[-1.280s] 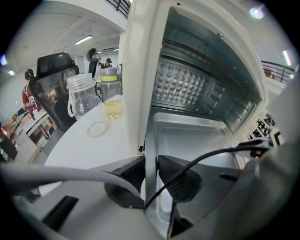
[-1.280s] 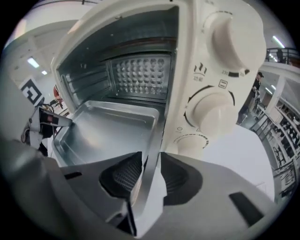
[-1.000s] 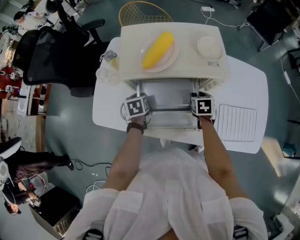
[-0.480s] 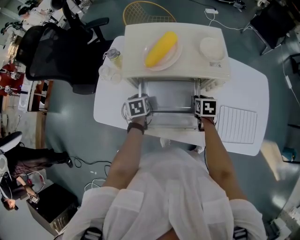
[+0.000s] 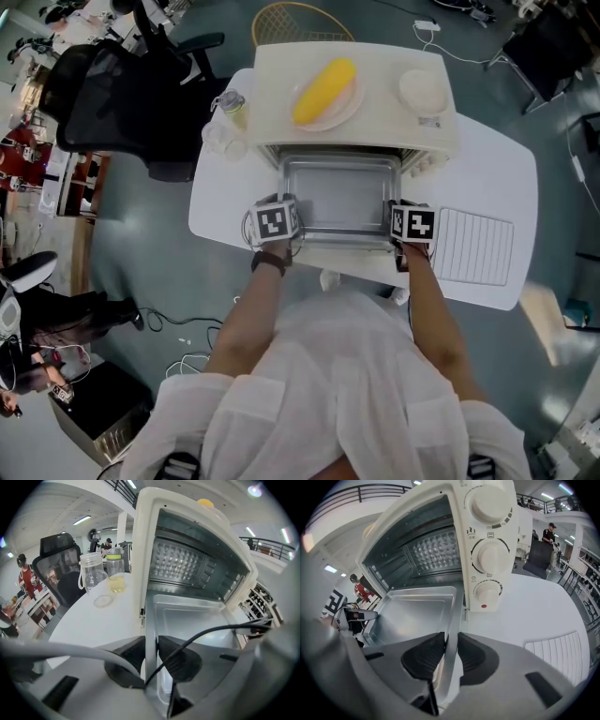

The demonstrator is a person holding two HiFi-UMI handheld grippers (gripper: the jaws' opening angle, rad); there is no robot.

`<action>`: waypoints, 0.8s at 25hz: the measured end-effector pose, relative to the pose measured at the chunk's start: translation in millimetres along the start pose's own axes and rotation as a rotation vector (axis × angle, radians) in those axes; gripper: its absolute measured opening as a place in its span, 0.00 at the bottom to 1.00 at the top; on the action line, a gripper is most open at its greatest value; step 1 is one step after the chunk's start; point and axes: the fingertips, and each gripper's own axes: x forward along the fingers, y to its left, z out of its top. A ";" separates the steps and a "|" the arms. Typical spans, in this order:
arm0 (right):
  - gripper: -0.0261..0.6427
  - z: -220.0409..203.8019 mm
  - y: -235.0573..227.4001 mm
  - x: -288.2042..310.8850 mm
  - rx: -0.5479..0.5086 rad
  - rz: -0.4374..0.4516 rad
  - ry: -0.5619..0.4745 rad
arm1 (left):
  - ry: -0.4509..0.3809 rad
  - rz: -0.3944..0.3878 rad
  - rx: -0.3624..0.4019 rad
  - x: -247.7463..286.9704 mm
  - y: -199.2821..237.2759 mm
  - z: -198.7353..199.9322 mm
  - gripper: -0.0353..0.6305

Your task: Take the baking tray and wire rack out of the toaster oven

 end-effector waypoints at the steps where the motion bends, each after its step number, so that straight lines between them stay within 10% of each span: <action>1: 0.17 -1.4 1.1 -1.8 0.000 0.003 0.000 | 0.001 0.000 0.000 -2.6 0.2 -1.7 0.18; 20: 0.17 -32.5 -8.9 -53.5 -0.088 0.128 -0.018 | -0.021 0.112 -0.109 -83.6 -37.4 -62.1 0.17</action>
